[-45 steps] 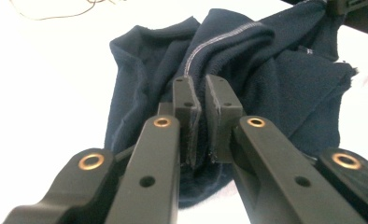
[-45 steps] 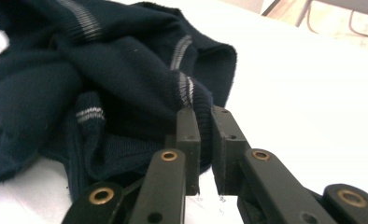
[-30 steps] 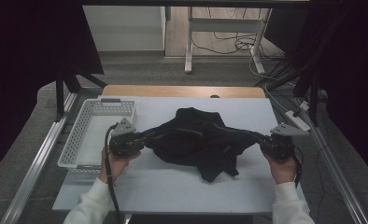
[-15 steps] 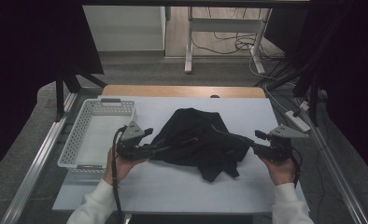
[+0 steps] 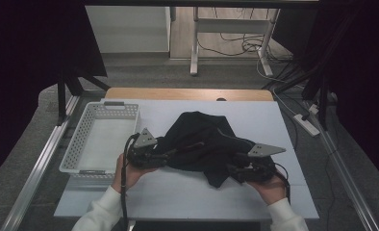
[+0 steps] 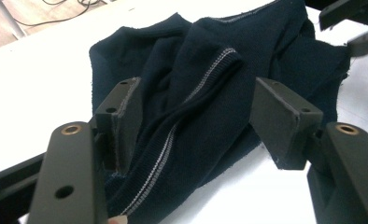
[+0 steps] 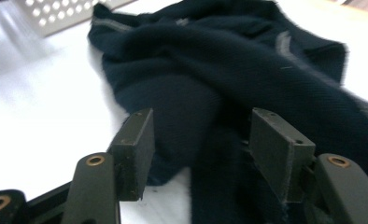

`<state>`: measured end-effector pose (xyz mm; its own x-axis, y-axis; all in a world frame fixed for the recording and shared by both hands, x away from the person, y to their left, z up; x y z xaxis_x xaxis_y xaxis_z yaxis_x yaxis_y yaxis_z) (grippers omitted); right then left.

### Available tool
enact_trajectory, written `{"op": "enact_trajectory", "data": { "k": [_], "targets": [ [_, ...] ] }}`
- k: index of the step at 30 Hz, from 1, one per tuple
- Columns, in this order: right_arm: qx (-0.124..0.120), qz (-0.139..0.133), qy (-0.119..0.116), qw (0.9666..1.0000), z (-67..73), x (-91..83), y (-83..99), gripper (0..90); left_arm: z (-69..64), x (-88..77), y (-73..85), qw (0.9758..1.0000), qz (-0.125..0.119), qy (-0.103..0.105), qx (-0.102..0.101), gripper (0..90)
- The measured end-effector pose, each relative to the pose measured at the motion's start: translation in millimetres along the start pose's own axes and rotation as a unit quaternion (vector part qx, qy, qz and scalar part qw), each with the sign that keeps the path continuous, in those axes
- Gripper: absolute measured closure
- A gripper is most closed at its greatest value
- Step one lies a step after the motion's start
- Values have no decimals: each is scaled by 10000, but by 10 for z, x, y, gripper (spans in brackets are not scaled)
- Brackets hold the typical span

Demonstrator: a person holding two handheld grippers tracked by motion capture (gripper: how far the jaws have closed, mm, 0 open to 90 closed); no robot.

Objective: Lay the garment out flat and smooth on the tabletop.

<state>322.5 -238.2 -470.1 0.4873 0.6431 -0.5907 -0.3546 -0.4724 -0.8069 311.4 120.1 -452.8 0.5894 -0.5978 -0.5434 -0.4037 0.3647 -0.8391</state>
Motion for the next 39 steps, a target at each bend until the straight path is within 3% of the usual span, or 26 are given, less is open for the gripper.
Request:
{"op": "enact_trajectory", "data": {
  "k": [4,10,13,17,21,24,31,34,37,39],
  "targets": [
    [-25,139,-66,9999,43,117,42,433,-21,38,6,10000,74,30,34,343],
    [-304,336,-228,9987,141,256,98,753,-48,63,5,9999,123,41,80,335],
    [-347,323,-337,9983,196,269,85,793,-40,53,2,9999,107,29,72,334],
    [-326,210,-721,9966,334,274,18,803,-20,20,-9,10000,45,1,36,334],
    [-624,202,-1094,9918,619,342,-77,805,0,-17,-19,10000,-29,-25,12,334],
    [-712,186,-1376,9877,804,413,-108,805,4,-35,-26,10000,-59,-28,2,334],
    [-887,143,-1799,9796,1138,476,-167,803,-6,-25,-27,10000,-42,-20,30,334],
    [-948,139,-1711,9806,1179,499,-163,738,-20,-9,-24,10000,-14,-10,46,334],
    [-793,-57,-1636,9833,1077,415,-199,548,-37,4,-24,10000,7,8,87,332],
    [-699,-192,-1443,9869,970,307,-243,466,-46,10,-23,10000,13,24,86,331]
  ]
}}
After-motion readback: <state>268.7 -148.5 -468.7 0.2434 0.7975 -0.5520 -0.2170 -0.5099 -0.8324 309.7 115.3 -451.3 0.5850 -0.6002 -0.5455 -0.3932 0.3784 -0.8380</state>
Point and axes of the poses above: each handheld gripper's, and its own axes: x roughly forward along the jaws, y roughly out of its underside, z roughly to its left, the point moved 1 cm from there along x, roughly forward along the jaws
